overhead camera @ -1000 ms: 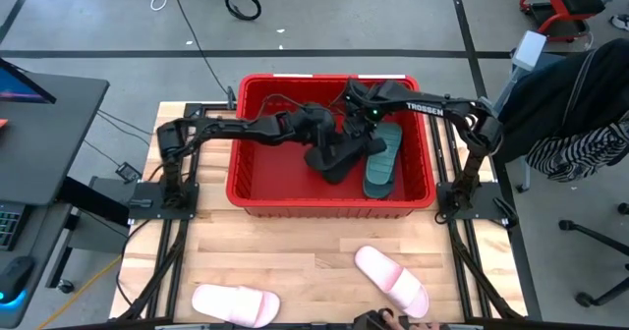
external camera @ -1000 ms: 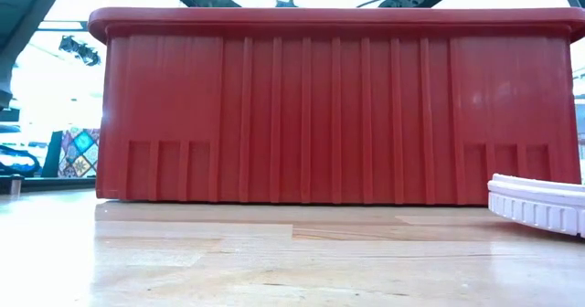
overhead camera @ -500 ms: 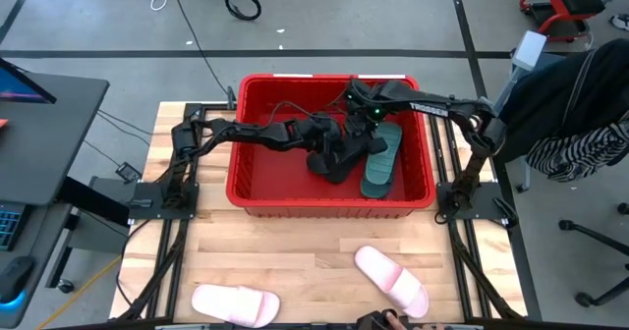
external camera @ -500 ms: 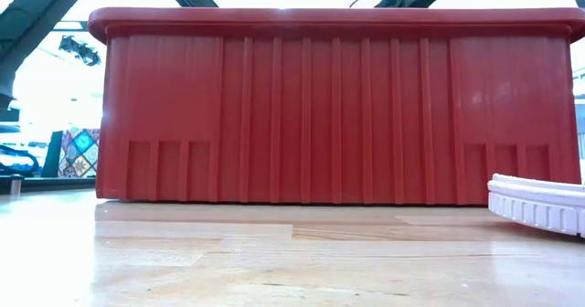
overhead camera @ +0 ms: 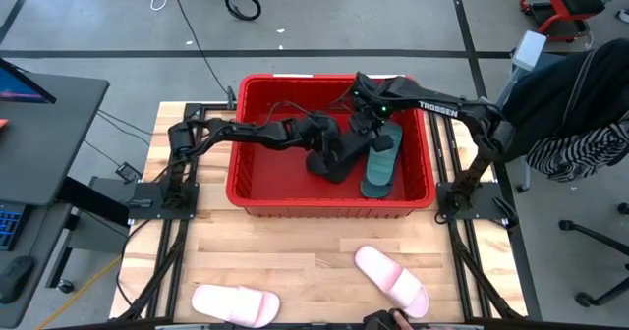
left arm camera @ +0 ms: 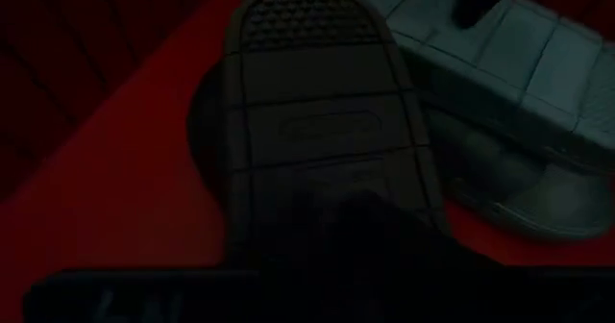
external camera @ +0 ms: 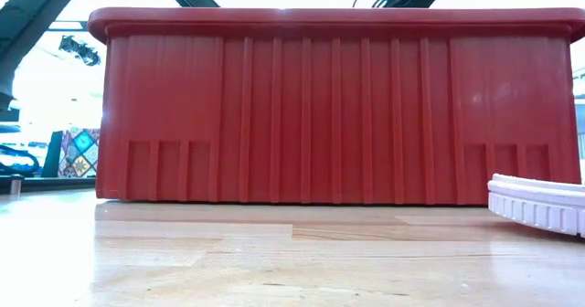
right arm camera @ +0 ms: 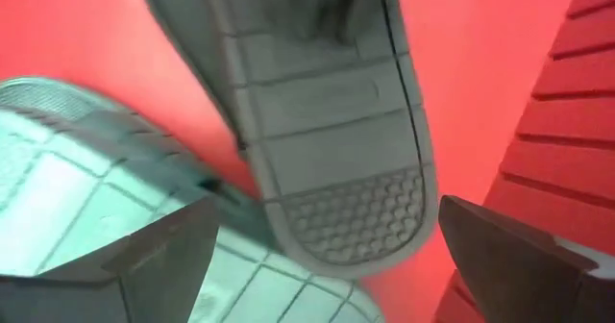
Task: Pick and place slides into bin
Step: Put the black slides into the red bin
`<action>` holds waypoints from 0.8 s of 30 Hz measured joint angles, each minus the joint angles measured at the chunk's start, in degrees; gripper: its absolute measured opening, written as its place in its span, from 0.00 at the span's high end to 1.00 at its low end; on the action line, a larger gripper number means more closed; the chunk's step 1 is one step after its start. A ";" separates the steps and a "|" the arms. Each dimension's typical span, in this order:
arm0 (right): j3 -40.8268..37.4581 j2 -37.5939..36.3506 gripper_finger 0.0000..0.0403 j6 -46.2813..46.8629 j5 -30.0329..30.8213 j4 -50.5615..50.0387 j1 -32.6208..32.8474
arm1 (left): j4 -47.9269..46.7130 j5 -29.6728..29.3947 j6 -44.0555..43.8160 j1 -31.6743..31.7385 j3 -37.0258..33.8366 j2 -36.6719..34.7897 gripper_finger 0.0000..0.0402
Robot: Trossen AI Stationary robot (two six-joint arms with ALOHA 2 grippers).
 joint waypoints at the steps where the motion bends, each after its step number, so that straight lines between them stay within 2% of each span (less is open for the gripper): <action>1: 0.00 0.47 0.01 0.34 0.46 0.50 0.00 | -0.25 0.04 -0.02 0.00 -0.03 -0.76 0.79; 9: -2.80 1.36 0.01 0.68 1.73 7.01 -0.09 | -2.66 0.50 0.00 1.07 -0.11 -6.71 0.74; 14: -5.30 1.43 0.01 1.01 3.69 10.51 -1.14 | -12.68 0.33 3.04 1.45 0.07 -9.53 0.73; 18: -7.11 1.48 0.01 2.97 6.02 13.48 -2.41 | -19.77 0.15 4.06 2.53 -0.67 -9.46 0.73; 24: -7.41 1.47 0.04 3.65 5.73 15.05 -3.27 | -19.63 -0.74 2.54 5.09 -3.81 -9.22 0.72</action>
